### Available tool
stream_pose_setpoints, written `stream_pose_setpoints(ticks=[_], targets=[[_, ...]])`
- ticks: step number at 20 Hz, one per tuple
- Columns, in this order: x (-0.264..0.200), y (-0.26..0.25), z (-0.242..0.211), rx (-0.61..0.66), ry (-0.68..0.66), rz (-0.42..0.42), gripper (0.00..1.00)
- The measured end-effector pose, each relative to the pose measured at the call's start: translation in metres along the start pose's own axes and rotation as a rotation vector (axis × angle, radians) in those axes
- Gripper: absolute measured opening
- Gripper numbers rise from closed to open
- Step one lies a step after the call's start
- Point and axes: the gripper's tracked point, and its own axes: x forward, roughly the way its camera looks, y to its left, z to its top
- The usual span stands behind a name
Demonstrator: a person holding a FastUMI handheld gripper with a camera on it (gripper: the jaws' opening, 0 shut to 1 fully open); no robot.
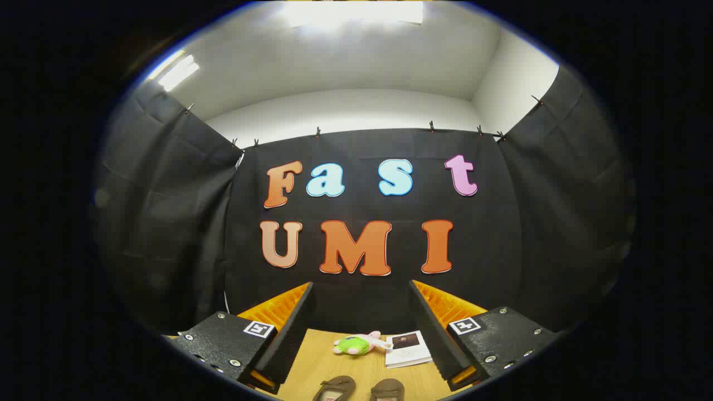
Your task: Open the storage box then place both shoes into the box .Put the left shoe in first, then the right shoe, with the right side of both shoes facing outward in a uniform manner.
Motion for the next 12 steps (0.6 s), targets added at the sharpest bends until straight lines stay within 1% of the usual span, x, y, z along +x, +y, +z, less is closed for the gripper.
stream_pose_setpoints(ticks=[2, 6, 12], targets=[[0.001, 0.0, 0.002, -0.009, -0.009, -0.005, 0.98], [0.002, 0.009, 0.0, -0.005, 0.002, 0.02, 0.98], [0.002, 0.013, 0.005, -0.015, -0.014, 0.026, 0.98]])
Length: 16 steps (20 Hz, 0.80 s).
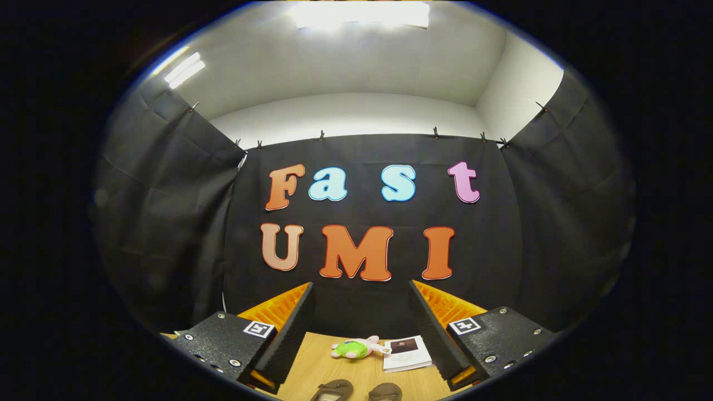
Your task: Open the storage box then place both shoes into the box .Put the left shoe in first, then the right shoe, with the right side of both shoes facing outward in a uniform manner.
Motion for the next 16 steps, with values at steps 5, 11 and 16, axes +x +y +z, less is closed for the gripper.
stream_pose_setpoints(ticks=[5, 11, 16], targets=[[0.001, 0.012, -0.006, 0.024, 0.009, 0.041, 0.98], [0.007, 0.03, -0.039, 0.016, 0.016, 0.07, 0.98], [0.012, 0.073, -0.098, 0.083, 0.152, 0.201, 0.98]])
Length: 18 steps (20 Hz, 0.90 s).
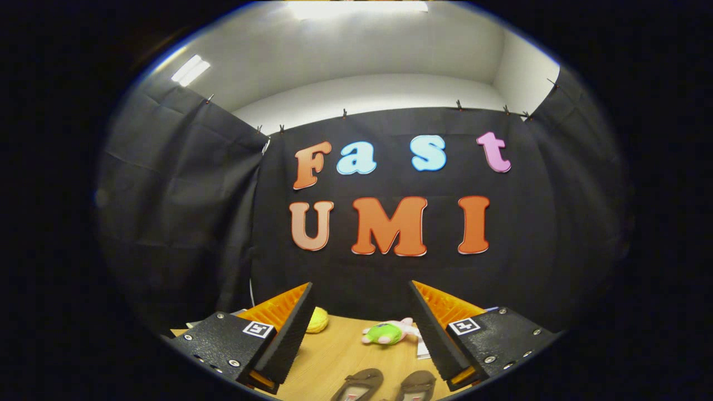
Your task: Open the storage box then place both shoes into the box .Put the left shoe in first, then the right shoe, with the right side of both shoes facing outward in a uniform manner.
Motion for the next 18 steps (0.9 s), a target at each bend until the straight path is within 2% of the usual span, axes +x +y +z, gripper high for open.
stream_pose_setpoints(ticks=[7, 14, 18], targets=[[0.024, 0.077, -0.079, 0.204, 0.238, 0.282, 0.98], [0.042, 0.121, -0.155, 0.433, 0.515, 0.406, 0.97], [0.05, 0.141, -0.179, 0.54, 0.628, 0.455, 0.97]])
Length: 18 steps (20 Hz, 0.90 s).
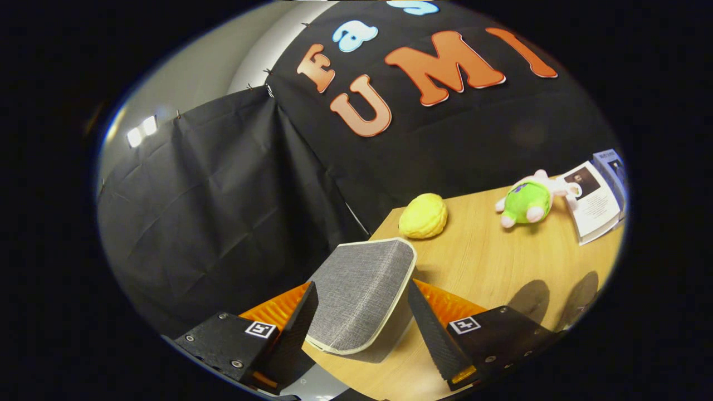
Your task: Open the storage box then place both shoes into the box .Put the left shoe in first, then the right shoe, with the right side of both shoes facing outward in a uniform manner.
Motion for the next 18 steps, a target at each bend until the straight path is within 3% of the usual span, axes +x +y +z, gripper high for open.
stream_pose_setpoints(ticks=[10, 14, 18], targets=[[0.08, -0.026, -0.038, 0.202, 0.19, 0.06, 0.96], [0.107, -0.039, -0.052, 0.27, 0.215, 0.056, 0.96], [0.116, -0.039, -0.055, 0.348, 0.2, 0.103, 0.93]])
